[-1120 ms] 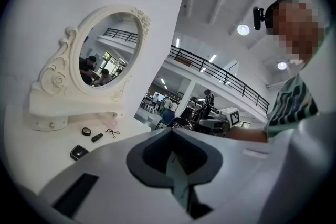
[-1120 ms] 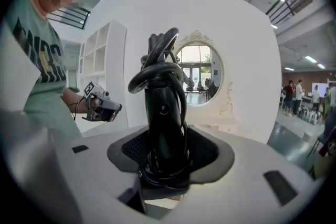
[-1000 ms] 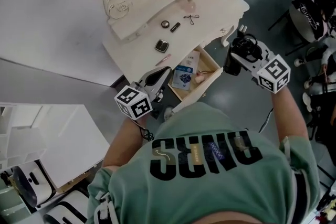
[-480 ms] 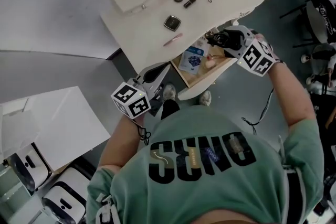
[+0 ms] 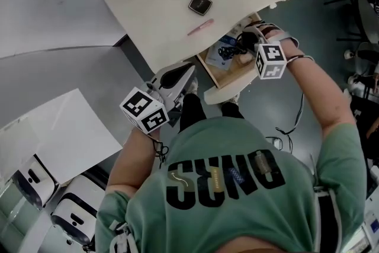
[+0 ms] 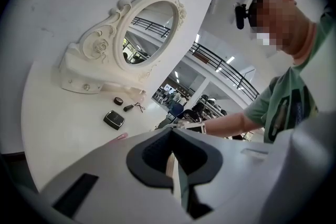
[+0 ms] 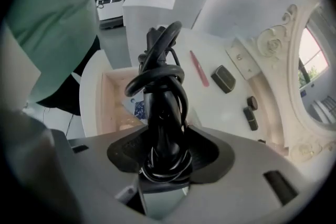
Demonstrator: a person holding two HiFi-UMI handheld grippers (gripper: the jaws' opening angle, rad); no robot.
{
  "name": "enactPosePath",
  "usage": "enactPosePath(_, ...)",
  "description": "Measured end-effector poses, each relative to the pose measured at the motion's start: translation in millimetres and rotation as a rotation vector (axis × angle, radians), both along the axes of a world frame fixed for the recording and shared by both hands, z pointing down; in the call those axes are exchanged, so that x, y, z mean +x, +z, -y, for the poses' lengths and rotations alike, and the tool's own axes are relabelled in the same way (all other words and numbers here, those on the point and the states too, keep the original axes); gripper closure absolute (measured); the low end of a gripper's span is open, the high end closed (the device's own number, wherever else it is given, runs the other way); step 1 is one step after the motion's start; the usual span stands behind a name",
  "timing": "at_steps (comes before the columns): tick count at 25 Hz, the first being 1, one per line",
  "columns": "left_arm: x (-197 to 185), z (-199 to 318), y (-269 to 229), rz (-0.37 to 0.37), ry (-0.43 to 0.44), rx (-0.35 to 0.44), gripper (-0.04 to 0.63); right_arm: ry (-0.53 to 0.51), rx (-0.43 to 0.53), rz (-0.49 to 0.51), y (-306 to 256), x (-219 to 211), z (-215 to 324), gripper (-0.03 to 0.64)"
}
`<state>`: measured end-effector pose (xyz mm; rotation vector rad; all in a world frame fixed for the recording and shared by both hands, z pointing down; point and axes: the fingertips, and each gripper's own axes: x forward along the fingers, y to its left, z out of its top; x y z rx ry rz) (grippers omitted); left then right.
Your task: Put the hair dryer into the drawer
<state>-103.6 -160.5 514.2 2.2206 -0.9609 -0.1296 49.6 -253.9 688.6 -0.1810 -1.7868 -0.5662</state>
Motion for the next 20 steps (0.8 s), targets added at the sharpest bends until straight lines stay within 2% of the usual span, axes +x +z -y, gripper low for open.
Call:
enactPosePath(4,2,-4,15,-0.014,0.018,-0.027,0.588,-0.093,0.044,-0.098,41,-3,-8,0.414)
enactPosePath(8,3,-8,27,-0.033,0.017,-0.057,0.586,-0.144,0.093,-0.166,75,-6,-10,0.413)
enactPosePath(20,-5,-21,52,-0.042,0.021,-0.106,0.586,-0.202,0.102,-0.246,130,-14,-19,0.411)
